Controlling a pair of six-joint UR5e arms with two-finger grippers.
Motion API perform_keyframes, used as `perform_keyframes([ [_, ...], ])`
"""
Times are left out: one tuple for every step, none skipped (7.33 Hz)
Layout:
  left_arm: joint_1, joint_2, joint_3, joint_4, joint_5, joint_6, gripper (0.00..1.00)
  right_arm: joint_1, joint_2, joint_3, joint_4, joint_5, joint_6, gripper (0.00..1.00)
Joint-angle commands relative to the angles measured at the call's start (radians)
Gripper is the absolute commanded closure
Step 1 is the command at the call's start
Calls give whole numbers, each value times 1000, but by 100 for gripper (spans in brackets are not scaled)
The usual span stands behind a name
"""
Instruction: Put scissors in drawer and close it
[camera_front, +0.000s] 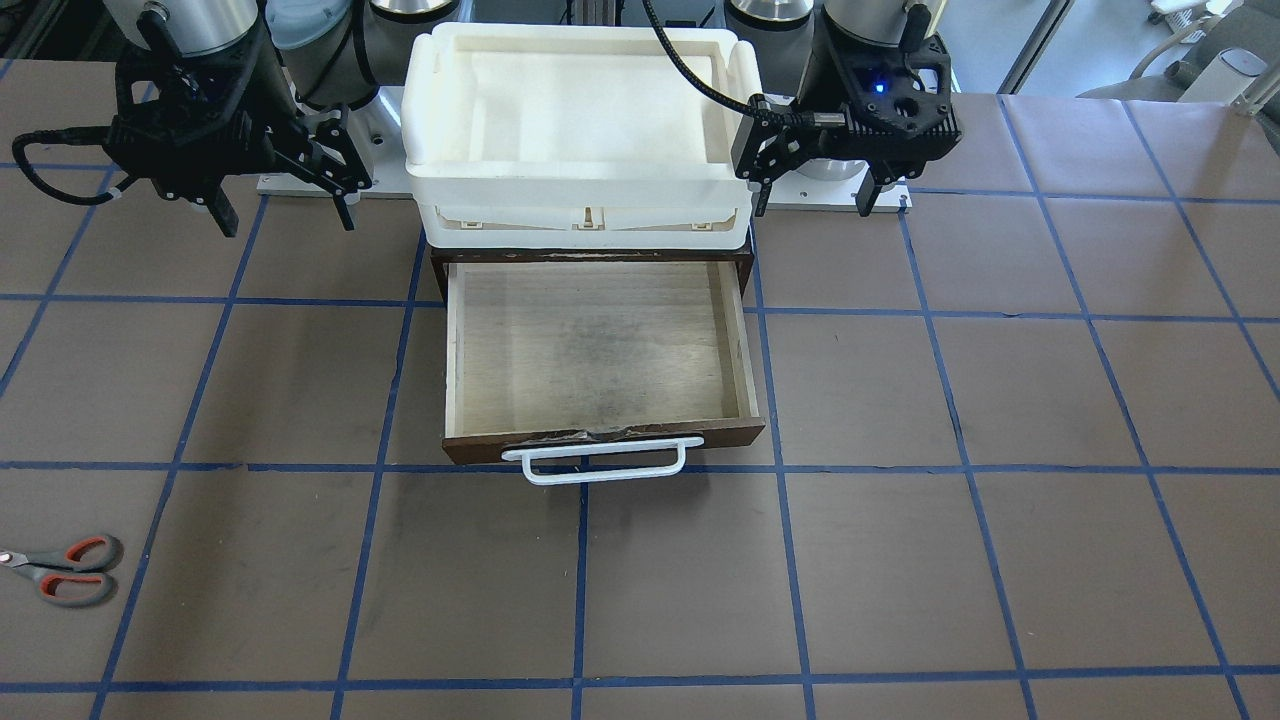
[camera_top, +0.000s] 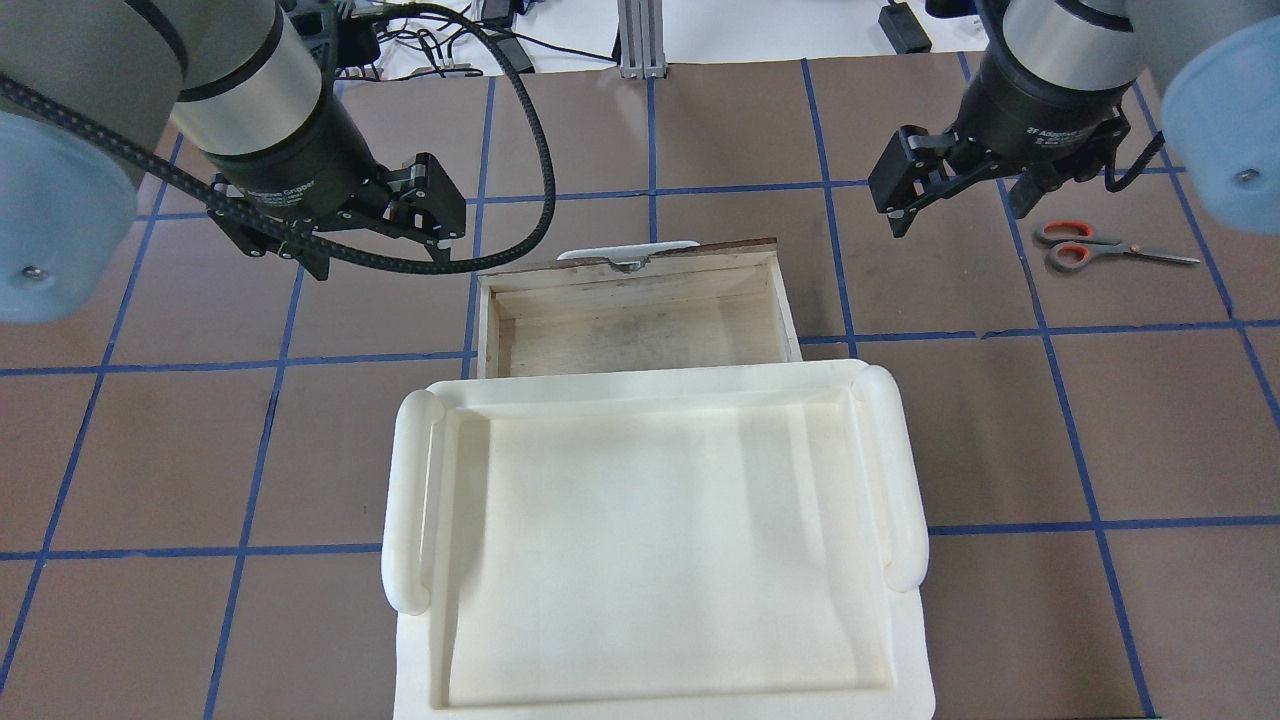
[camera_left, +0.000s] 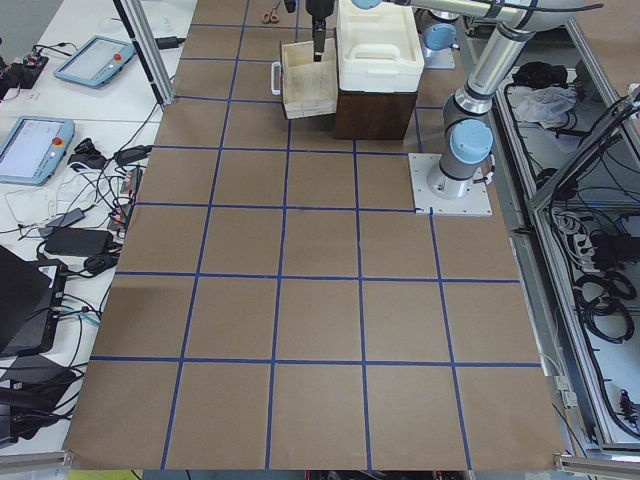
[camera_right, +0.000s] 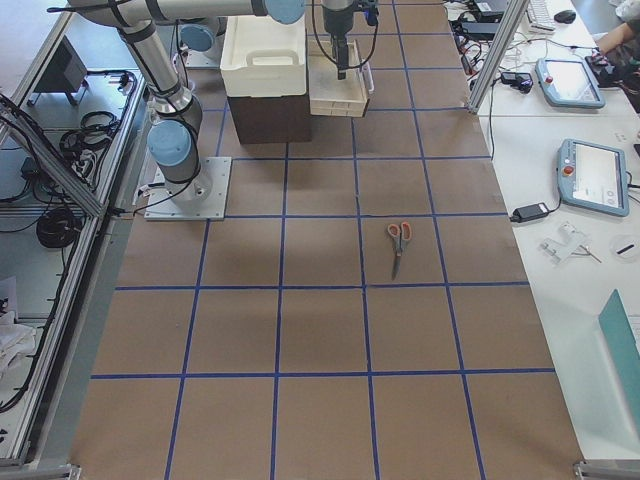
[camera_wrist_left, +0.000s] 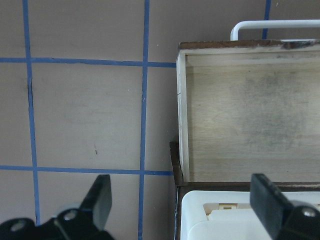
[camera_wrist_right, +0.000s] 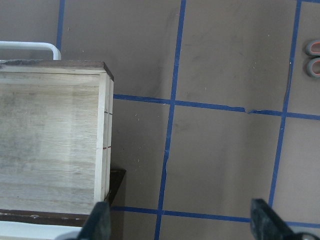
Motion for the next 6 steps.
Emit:
perform_keyframes([
  [-2,0,0,-2,0,0,0,0,2,0,-2,-4,1,0],
  [-2,0,0,-1,-2,0,0,0,2,0,-2,-6,1,0],
  [-2,0,0,-1,-2,0,0,0,1,0,-2,-10,1,0],
  [-2,0,0,-2,-2,-2,0,0,4,0,-5,-18,1,0],
  [-2,3,0,-4,0,-2,0,0,7,2,-6,-22,0,0],
  [-2,3,0,-4,0,-2,0,-2,10,0,-11,-24,-12,0],
])
